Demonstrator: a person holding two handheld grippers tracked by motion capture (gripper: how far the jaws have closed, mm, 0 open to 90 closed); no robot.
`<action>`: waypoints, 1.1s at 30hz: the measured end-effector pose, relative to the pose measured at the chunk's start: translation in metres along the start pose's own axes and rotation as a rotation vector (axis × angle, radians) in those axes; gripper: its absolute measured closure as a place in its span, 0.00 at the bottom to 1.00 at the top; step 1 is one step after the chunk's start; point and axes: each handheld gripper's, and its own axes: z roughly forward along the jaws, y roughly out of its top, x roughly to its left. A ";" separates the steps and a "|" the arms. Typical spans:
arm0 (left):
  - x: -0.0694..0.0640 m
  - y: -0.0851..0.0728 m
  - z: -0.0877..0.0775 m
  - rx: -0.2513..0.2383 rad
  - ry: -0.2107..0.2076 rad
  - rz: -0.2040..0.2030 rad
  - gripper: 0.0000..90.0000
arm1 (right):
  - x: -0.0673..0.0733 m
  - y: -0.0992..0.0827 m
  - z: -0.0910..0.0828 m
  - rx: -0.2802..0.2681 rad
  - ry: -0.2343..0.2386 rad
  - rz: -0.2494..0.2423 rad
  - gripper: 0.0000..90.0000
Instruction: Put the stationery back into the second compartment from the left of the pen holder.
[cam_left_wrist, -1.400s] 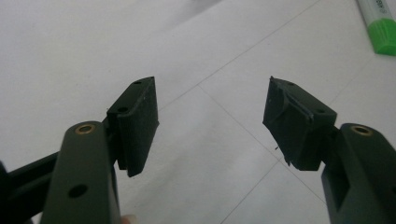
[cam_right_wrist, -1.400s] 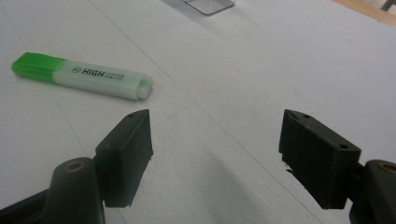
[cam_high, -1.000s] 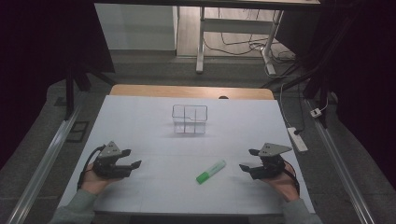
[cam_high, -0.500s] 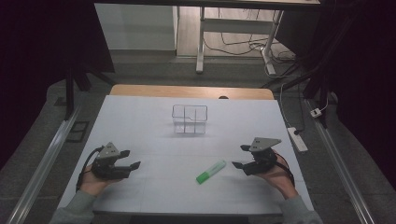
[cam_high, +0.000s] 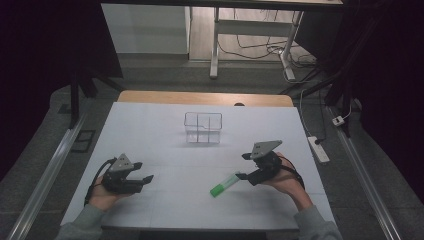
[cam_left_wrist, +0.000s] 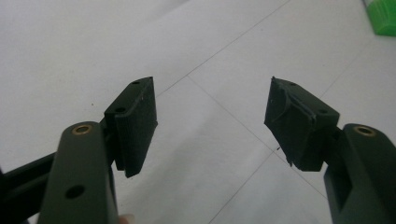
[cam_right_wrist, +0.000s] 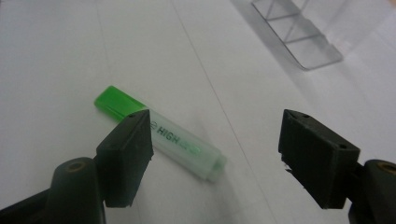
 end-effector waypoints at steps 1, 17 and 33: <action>0.000 0.000 0.000 0.001 0.000 -0.001 0.37 | 0.001 0.005 0.004 0.008 0.014 -0.021 0.28; -0.001 0.000 0.003 0.003 -0.019 -0.004 0.37 | 0.007 0.030 0.027 0.085 0.116 -0.129 0.28; -0.001 -0.001 0.004 0.011 -0.021 -0.001 0.37 | 0.020 0.040 0.050 0.175 0.238 -0.238 0.30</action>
